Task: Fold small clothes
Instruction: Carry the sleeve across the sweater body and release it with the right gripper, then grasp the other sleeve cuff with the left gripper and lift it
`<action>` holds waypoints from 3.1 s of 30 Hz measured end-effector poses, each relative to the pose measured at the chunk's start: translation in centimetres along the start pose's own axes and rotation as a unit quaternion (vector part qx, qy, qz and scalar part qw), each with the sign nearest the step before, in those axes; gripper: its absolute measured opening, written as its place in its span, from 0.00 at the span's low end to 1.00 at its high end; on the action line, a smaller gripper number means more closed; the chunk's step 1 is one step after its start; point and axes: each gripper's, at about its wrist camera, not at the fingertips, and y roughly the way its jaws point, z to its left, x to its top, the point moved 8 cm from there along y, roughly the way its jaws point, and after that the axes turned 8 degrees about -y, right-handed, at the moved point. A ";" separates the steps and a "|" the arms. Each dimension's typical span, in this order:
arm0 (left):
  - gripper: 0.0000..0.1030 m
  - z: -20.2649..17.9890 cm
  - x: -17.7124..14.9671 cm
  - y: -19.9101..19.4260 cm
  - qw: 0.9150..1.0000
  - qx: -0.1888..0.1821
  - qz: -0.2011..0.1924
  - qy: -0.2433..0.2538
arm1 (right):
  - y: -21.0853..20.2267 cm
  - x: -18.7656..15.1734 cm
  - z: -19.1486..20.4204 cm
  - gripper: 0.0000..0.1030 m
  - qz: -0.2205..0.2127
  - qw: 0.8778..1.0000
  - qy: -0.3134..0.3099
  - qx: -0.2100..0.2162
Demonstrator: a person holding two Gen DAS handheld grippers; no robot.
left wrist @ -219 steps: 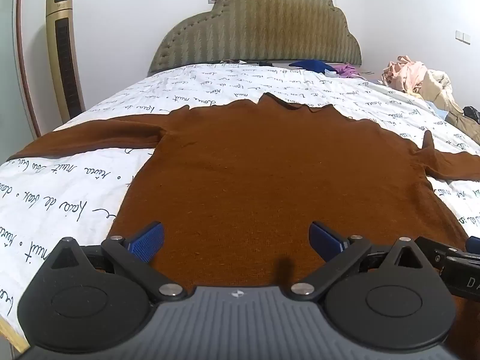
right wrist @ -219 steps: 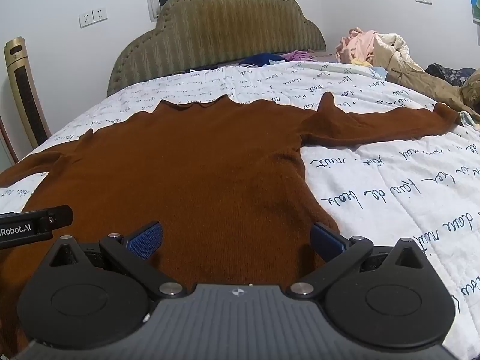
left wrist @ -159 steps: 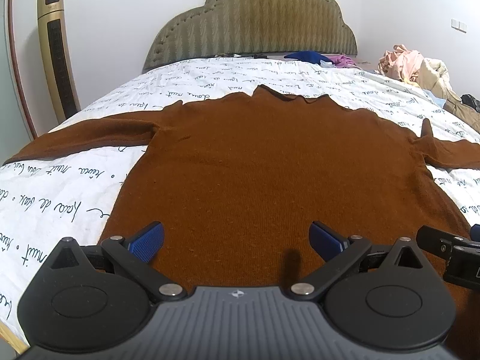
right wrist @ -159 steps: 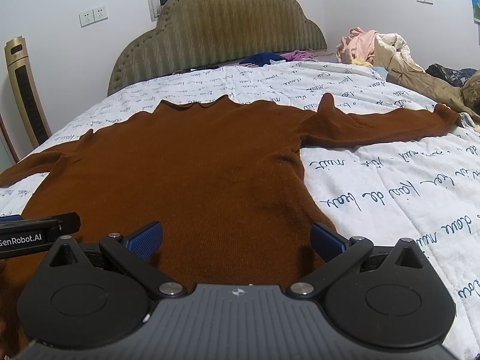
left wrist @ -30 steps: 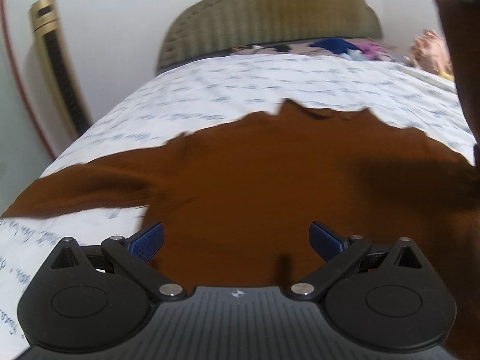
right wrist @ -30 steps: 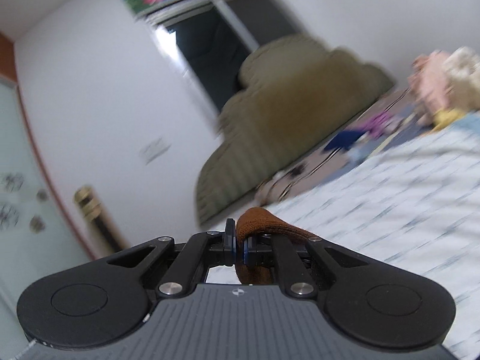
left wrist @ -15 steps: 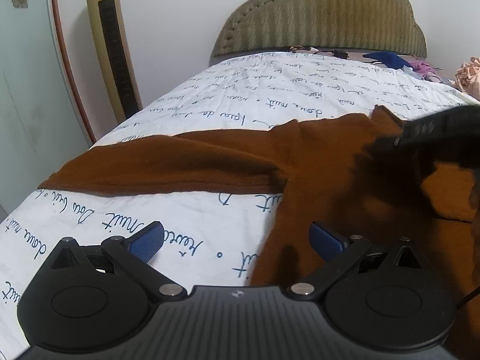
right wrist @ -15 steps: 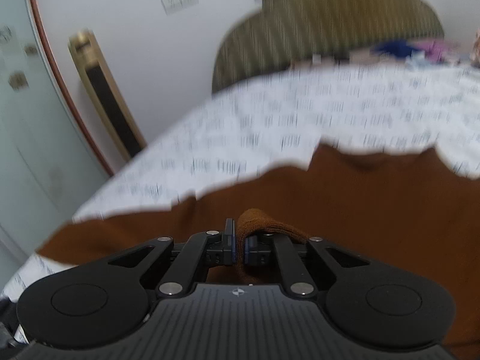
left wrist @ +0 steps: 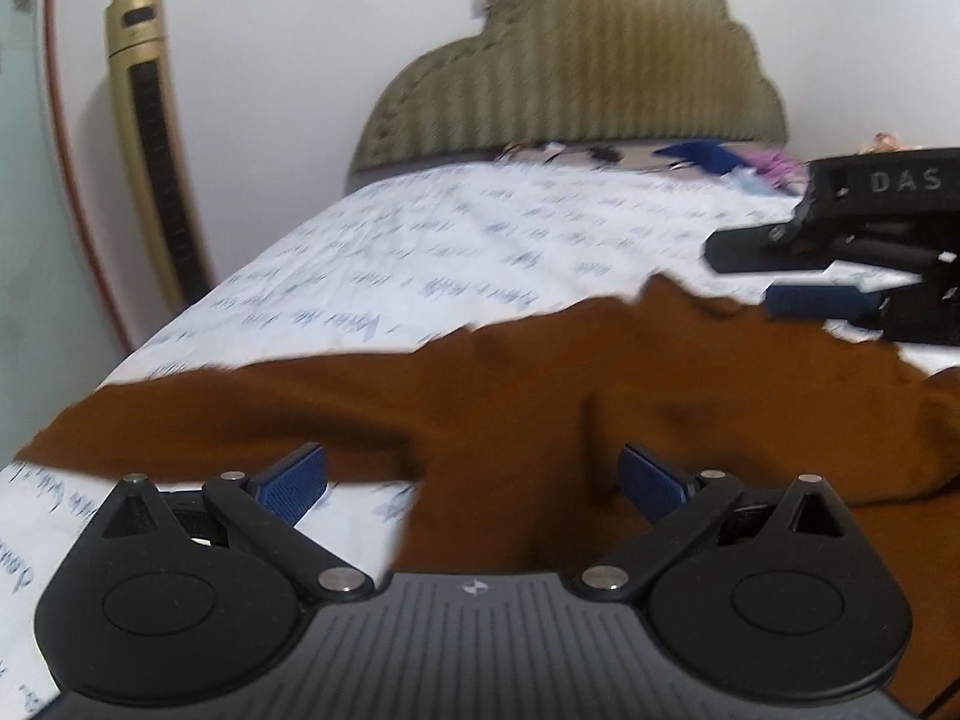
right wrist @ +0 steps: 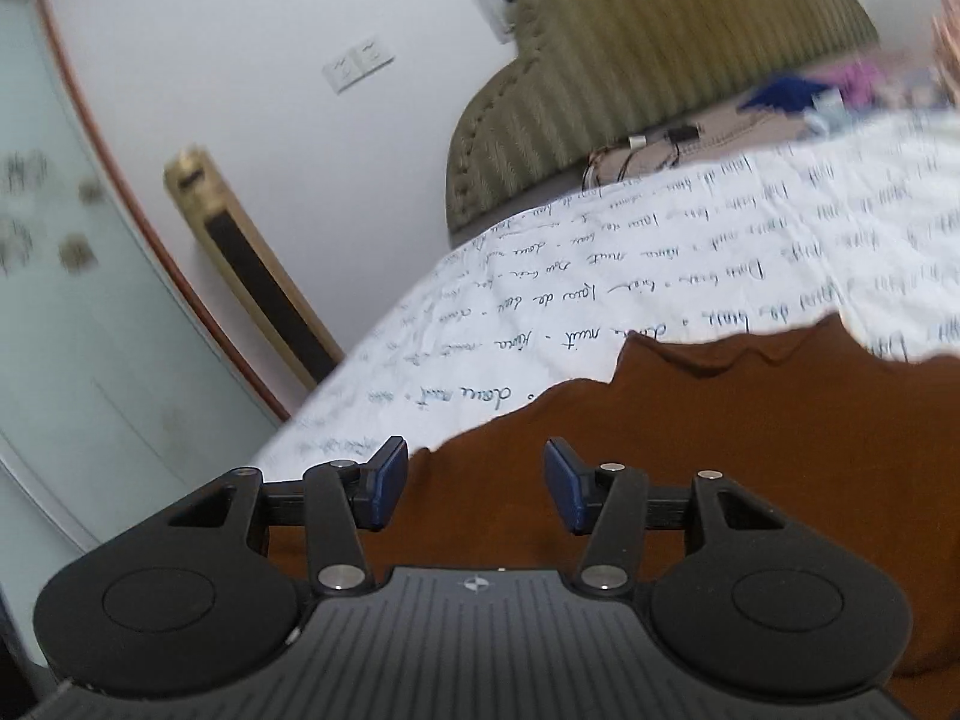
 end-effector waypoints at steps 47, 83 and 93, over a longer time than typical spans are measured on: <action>1.00 1.6 2.1 8.6 0.992 0.123 0.025 -0.007 | -7.1 -4.3 -15.5 0.30 0.009 0.975 0.086 -0.207; 1.00 39.7 -1.4 3.9 0.901 0.128 0.085 -0.405 | 6.9 -6.7 17.4 0.41 0.104 0.983 -0.148 0.023; 1.00 43.3 -2.9 8.0 0.828 0.000 0.154 -0.539 | 9.8 -9.6 25.9 0.48 0.128 0.963 -0.229 0.070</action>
